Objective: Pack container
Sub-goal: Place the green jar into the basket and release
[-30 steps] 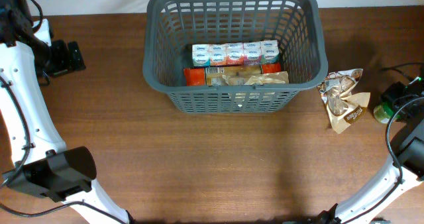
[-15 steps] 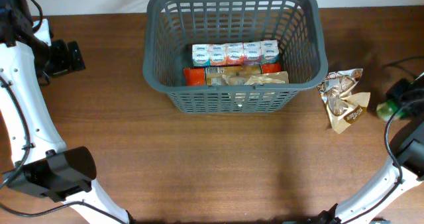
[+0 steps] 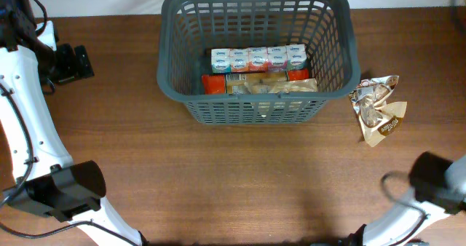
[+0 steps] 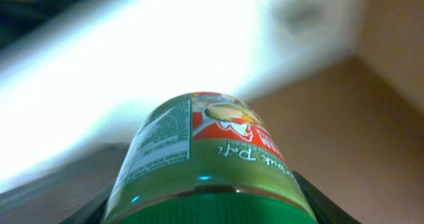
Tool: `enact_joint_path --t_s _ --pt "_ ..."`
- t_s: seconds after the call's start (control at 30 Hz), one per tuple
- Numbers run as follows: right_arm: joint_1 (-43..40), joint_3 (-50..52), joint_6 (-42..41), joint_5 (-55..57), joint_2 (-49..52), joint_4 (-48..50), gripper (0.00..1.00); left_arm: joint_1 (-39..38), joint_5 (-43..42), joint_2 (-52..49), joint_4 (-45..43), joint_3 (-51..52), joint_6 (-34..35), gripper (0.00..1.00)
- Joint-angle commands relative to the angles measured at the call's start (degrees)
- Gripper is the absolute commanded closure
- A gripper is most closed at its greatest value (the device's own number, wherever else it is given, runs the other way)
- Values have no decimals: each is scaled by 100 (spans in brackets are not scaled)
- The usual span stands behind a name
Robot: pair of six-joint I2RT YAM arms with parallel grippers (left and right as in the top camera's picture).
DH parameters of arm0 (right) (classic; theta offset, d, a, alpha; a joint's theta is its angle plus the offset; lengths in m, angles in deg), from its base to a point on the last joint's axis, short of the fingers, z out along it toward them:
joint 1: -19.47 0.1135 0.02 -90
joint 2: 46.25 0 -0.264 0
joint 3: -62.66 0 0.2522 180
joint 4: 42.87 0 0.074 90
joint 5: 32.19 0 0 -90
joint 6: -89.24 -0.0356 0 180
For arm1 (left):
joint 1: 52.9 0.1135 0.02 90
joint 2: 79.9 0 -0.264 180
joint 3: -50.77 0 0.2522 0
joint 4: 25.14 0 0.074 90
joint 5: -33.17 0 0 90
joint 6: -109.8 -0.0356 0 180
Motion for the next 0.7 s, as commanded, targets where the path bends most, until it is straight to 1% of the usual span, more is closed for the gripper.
enact_joint_path --t_s 0.0,0.1,0.2,0.3,0.37,0.5,0.57,0.63,0.67 --pt "1163 -444 382 -415 -149 -11 89 9 -63 24 4 17 76 1" --pt "2155 -330 509 -369 -22 -50 92 9 -63 24 4 17 76 1" --pt "2957 -42 535 -195 275 -72 93 9 -63 24 4 17 76 1" --pt "3515 391 688 776 730 -48 93 9 -63 24 4 17 76 1" --pt "3689 710 704 1305 1084 -20 96 9 -63 24 4 17 76 1" --pt "3720 1451 702 920 1711 55 96 9 -63 24 4 17 76 1" --pt "3713 1808 702 905 2046 85 96 9 -63 24 4 17 76 1" --pt "3711 1926 702 907 2229 81 96 9 -63 24 4 17 76 1" --pt "3711 1987 702 907 2310 103 94 9 -63 24 4 17 76 1"
